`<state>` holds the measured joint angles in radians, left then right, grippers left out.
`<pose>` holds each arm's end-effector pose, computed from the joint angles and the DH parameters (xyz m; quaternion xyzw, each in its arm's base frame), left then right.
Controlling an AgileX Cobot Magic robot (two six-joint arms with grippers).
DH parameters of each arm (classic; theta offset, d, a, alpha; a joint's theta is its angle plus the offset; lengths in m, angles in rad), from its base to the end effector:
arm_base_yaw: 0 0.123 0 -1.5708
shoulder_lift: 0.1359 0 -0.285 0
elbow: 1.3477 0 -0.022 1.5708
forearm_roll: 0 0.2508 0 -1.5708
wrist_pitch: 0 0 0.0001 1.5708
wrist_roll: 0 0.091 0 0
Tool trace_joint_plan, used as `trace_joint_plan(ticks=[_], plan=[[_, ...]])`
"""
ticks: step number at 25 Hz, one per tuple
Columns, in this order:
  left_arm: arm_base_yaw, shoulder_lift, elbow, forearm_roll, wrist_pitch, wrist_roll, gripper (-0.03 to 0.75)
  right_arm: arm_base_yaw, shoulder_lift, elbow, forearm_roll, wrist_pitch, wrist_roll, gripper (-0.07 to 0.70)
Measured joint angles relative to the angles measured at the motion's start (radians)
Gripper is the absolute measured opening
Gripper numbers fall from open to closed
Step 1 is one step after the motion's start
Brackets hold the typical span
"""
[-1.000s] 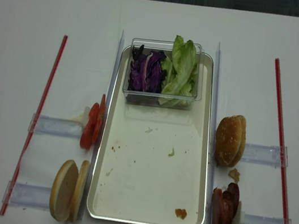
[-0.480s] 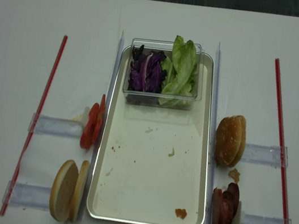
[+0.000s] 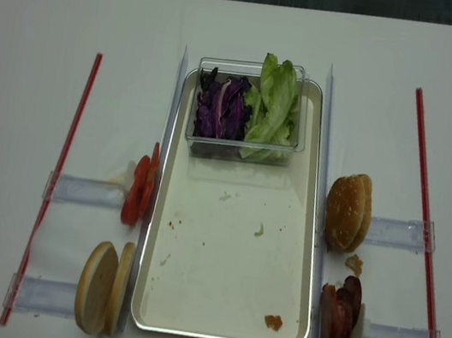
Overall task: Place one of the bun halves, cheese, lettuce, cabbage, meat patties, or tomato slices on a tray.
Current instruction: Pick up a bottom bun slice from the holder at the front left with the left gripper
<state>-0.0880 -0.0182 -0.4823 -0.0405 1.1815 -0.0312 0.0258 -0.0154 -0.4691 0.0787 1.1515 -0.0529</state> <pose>-0.0114 -0.0024 0.2629 0.0271 0.8824 -0.0481 0.4672 -0.0081 0.0063 0.2617 -0.0376 0.8783 0.0328 0.4756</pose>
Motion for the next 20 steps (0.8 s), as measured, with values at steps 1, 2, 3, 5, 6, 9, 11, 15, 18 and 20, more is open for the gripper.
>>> trace_joint_plan(ticks=[1, 2, 3, 5, 6, 9, 11, 15, 18, 20], plan=[[0.0, 0.0, 0.0, 0.0, 0.0, -0.004, 0.4, 0.0, 0.0, 0.0, 0.0, 0.0, 0.0, 0.414], [0.0, 0.0, 0.0, 0.0, 0.0, -0.005, 0.4, 0.0, 0.0, 0.0, 0.0, 0.0, -0.001, 0.414], [0.0, 0.0, 0.0, 0.0, 0.0, -0.007, 0.4, 0.0, 0.0, 0.0, 0.0, 0.0, -0.001, 0.414], [0.0, 0.0, -0.008, 0.0, 0.002, -0.007, 0.4, 0.0, 0.0, 0.0, 0.0, 0.0, -0.001, 0.414], [0.0, 0.0, -0.012, 0.0, 0.002, -0.008, 0.4, 0.0, 0.0, 0.0, 0.0, 0.0, -0.001, 0.414], [0.0, 0.0, -0.021, 0.002, 0.021, -0.012, 0.4, 0.0, 0.0, 0.0, 0.0, 0.0, -0.001, 0.414], [0.0, 0.015, -0.027, 0.004, 0.044, -0.012, 0.4, 0.0, 0.0, 0.0, 0.0, 0.0, -0.001, 0.414], [0.0, 0.082, -0.029, 0.006, 0.052, -0.012, 0.4, 0.0, 0.0, 0.0, 0.0, 0.0, -0.001, 0.413], [0.0, 0.123, -0.029, 0.006, 0.054, -0.014, 0.4, 0.0, 0.0, 0.0, 0.0, 0.0, -0.001, 0.414], [0.0, 0.141, -0.034, 0.006, 0.062, -0.015, 0.4, 0.0, 0.0, 0.0, 0.0, 0.0, -0.001, 0.413]])
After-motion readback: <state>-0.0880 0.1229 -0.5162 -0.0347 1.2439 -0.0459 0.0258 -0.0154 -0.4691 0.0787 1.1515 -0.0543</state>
